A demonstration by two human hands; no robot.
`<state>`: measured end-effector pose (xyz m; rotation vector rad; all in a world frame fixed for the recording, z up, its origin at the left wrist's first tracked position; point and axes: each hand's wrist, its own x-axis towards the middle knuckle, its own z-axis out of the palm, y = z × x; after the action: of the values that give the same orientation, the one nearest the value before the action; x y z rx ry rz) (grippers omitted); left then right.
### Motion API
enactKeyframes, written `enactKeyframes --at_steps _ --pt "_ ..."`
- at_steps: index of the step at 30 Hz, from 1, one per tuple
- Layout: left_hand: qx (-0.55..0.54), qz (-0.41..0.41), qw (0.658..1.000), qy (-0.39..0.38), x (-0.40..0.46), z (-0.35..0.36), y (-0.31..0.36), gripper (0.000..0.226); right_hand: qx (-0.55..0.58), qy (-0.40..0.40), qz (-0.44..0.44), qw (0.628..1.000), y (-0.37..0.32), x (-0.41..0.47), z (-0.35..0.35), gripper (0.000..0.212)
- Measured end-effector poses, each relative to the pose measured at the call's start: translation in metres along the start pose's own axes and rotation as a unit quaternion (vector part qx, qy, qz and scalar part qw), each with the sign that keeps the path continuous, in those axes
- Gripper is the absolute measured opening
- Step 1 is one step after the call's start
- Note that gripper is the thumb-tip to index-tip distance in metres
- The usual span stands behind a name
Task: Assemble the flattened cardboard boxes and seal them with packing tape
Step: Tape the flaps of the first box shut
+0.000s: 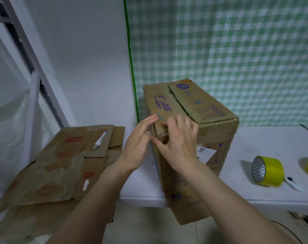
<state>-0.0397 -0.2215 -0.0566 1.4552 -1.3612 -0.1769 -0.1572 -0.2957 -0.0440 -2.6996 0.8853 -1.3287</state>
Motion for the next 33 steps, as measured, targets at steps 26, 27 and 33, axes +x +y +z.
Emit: enactKeyframes --at_steps 26,27,33 --pt "-0.092 -0.235 0.926 0.28 0.069 0.011 0.057 0.025 0.534 -0.016 0.304 0.789 0.079 0.006 -0.084 0.04" --pt "-0.088 -0.223 0.929 0.283 0.078 -0.006 0.059 0.028 0.525 -0.004 0.267 0.808 0.066 -0.004 -0.082 0.047" --pt "0.158 -0.223 0.941 0.202 0.057 -0.014 0.055 0.059 0.42 0.039 0.303 0.855 0.049 -0.035 -0.064 0.047"
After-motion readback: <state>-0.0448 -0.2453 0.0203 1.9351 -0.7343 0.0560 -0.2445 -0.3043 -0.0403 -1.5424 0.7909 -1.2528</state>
